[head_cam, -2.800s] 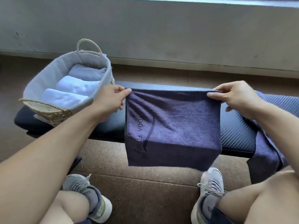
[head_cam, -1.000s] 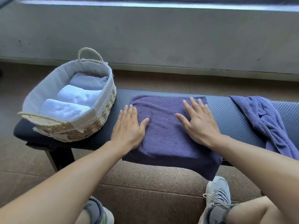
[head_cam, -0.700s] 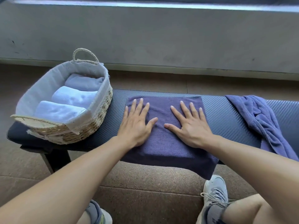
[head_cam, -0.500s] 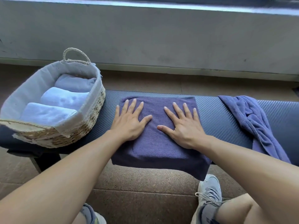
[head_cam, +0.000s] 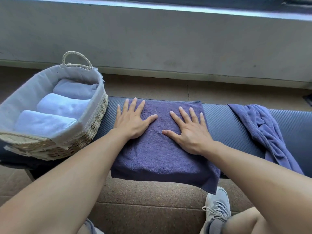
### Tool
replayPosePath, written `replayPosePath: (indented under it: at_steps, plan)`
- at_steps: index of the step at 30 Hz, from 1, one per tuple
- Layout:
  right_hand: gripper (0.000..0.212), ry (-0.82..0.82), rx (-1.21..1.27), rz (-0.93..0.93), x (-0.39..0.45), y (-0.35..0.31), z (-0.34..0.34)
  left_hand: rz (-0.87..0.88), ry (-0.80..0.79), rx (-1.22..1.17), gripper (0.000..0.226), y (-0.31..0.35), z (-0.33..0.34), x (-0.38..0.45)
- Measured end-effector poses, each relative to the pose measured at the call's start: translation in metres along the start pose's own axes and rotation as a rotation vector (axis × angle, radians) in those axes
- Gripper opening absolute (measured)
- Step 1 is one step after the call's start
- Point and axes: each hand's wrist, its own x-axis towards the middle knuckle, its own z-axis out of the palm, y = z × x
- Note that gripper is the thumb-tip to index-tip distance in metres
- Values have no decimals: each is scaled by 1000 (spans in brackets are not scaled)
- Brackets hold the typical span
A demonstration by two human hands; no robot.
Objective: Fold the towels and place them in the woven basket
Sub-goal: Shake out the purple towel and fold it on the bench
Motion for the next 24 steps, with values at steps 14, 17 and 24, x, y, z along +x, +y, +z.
replayPosePath:
  at_steps: [14,17,24]
  plan:
    - [94,-8,18,0,2,-1,-2,52,129,-77,69,17,-5,-40]
    - [94,-33,23,5,2,0,-5,74,43,-17,73,11,10,-56]
    - [81,114,36,-105,-25,-33,-10,110,332,-178,71,9,11,-67]
